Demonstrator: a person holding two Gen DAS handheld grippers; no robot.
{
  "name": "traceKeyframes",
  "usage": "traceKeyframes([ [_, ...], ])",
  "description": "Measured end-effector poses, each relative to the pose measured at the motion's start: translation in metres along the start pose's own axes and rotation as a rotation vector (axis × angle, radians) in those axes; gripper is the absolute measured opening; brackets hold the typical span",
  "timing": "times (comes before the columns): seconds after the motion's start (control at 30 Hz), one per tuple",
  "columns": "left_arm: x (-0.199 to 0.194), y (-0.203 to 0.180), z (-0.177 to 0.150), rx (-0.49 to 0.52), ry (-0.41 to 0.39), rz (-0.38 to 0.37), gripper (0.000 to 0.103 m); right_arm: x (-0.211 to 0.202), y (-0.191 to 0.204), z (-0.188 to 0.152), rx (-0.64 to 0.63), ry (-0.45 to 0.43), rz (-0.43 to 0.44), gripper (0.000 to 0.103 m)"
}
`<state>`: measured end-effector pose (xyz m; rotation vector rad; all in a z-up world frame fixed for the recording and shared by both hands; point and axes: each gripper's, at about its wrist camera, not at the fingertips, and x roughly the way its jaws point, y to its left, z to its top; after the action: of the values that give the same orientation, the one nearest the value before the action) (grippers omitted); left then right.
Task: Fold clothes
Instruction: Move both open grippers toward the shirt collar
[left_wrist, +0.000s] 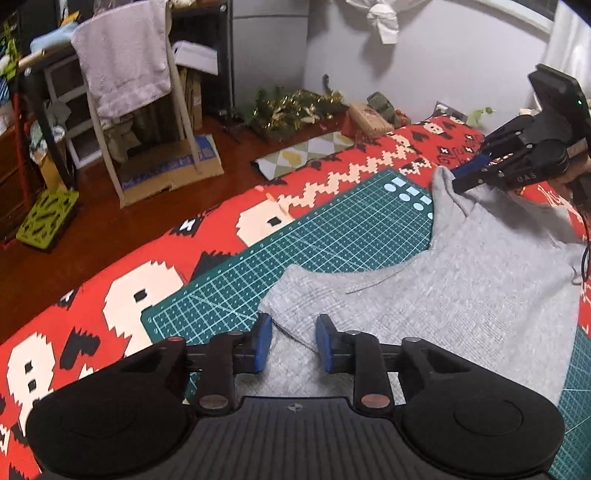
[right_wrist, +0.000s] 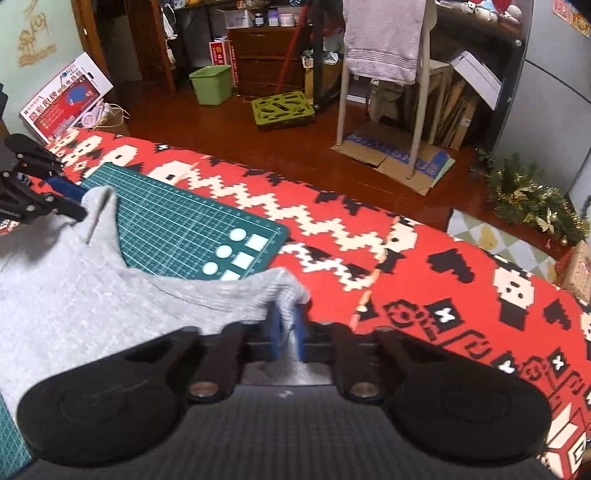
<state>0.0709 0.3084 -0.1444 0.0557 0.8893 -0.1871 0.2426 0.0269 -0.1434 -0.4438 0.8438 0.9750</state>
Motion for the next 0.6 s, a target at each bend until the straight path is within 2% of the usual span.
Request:
traceKeyframes([
  [0.13, -0.004, -0.007, 0.001, 0.042, -0.038, 0.069, 0.004, -0.003, 0.001, 0.001, -0.002, -0.038, -0.051, 0.004],
  [0.2, -0.005, -0.005, 0.004, 0.023, -0.050, 0.094, 0.004, -0.004, -0.006, 0.004, 0.029, -0.044, -0.056, 0.005],
  [0.27, -0.002, -0.001, 0.007, -0.011, -0.043, 0.104, 0.005, -0.001, -0.014, 0.005, 0.074, -0.031, -0.032, 0.011],
  [0.33, 0.000, 0.000, 0.008, -0.032, -0.025, 0.118, 0.017, -0.006, -0.021, 0.004, 0.108, -0.040, -0.028, 0.023],
  [0.37, -0.001, 0.000, 0.007, -0.035, -0.029, 0.133, 0.022, -0.013, -0.026, 0.003, 0.126, -0.055, -0.025, 0.026],
  [0.4, -0.006, 0.002, 0.006, -0.047, -0.048, 0.137, 0.033, -0.021, -0.031, 0.000, 0.150, -0.072, -0.022, 0.026],
  [0.43, -0.012, 0.004, 0.005, -0.060, -0.069, 0.137, 0.040, -0.030, -0.035, -0.002, 0.178, -0.085, -0.020, 0.026],
  [0.5, -0.024, 0.014, 0.003, -0.130, -0.103, 0.120, 0.042, -0.049, -0.047, -0.011, 0.238, -0.102, -0.016, 0.026],
  [0.6, -0.043, 0.028, -0.003, -0.243, -0.144, 0.108, 0.044, -0.066, -0.059, -0.030, 0.269, -0.071, -0.051, 0.026],
])
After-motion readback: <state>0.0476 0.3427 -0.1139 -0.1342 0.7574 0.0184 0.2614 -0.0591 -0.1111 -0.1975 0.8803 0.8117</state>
